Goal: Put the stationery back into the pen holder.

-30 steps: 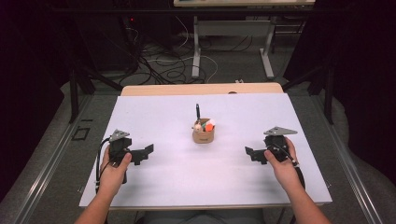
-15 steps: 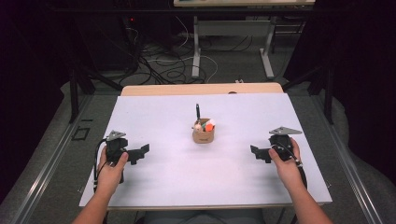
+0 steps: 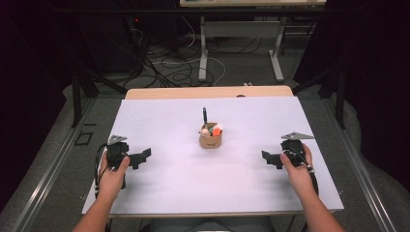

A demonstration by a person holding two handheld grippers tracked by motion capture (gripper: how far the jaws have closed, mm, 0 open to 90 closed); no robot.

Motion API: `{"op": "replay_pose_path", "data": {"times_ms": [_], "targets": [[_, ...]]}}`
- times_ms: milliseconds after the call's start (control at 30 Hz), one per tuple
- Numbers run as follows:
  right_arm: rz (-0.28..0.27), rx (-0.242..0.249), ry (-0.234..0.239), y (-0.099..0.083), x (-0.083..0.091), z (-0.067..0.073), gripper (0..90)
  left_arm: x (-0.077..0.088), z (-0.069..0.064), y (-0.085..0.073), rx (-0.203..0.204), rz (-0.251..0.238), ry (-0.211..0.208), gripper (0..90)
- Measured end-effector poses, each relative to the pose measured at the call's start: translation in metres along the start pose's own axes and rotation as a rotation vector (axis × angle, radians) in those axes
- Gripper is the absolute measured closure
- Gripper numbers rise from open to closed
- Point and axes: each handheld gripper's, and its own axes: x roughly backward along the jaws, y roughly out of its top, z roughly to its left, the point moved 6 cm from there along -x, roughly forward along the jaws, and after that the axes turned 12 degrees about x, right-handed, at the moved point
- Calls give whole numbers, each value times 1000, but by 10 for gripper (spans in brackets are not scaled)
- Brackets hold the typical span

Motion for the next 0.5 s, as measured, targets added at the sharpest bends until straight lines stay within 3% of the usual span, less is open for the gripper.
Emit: {"op": "replay_pose_path", "data": {"times_ms": [300, 333, 500], "targets": [[3, -23, -7, -3, 0, -4, 6, 2, 9, 3, 11, -11, 22, 8], [5, -27, -7, -3, 0, -5, 6, 2, 9, 3, 27, -17, 22, 8], [0, -38, -9, -3, 1, -6, 6, 3, 11, 4, 19, -15, 24, 8]]}}
